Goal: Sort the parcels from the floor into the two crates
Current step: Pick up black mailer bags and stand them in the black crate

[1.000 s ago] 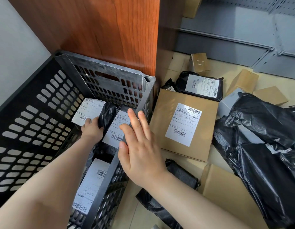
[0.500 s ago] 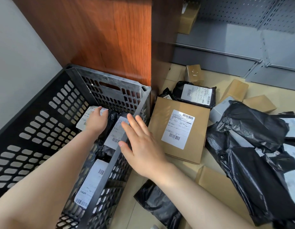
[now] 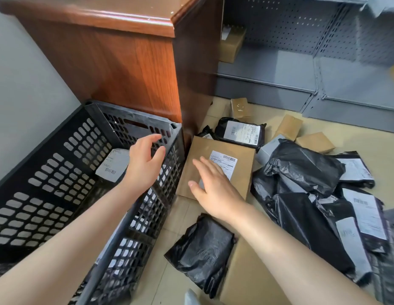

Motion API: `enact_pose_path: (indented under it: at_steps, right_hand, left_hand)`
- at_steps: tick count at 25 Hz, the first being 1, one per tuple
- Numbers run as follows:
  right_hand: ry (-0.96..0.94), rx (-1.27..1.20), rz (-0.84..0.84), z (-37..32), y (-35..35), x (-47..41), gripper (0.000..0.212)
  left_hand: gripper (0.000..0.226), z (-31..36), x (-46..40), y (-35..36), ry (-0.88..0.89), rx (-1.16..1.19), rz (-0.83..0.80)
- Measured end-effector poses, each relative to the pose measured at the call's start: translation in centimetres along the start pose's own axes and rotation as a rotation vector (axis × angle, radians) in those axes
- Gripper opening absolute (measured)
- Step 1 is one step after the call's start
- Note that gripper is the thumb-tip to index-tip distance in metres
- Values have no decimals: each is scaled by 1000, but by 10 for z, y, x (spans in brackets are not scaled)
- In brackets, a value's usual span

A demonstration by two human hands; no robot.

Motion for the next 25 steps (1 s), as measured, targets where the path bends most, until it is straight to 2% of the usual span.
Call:
enact_pose_path:
  at_steps: [3, 5, 7, 11, 15, 18, 21, 25]
  right_hand:
    - [81, 29, 50, 41, -28, 19, 60]
    - [208, 14, 62, 76, -43, 36, 61]
    - [346, 0, 85, 118, -55, 56, 62]
    - [547, 20, 130, 188, -67, 100, 63]
    - [588, 309, 155, 236, -79, 136, 71]
    - [632, 396, 89, 258, -72, 151, 85]
    - [639, 448, -34, 265, -59, 158, 94]
    - [629, 548, -4, 266, -56, 156, 63]
  left_hand:
    - [33, 23, 25, 20, 54, -35, -46]
    - [37, 29, 39, 35, 96, -145, -57]
    - [42, 34, 58, 55, 108, -140, -141]
    - [45, 35, 102, 102, -37, -57, -391]
    - [49, 20, 141, 145, -239, -72, -591]
    - [50, 9, 166, 162, -356, -63, -677]
    - [50, 5, 183, 169, -381, -100, -741]
    - [47, 5, 191, 170, -386, -111, -772]
Point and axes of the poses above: each hand's wrist, its own x-axis away from the middle knuckle, its own y-axis out of the palm, z = x × y, the point moved 5 cm from there along -x, towards the middle knuckle, and after that the axes turned 13 degrees about z, right-handed, at the moved point
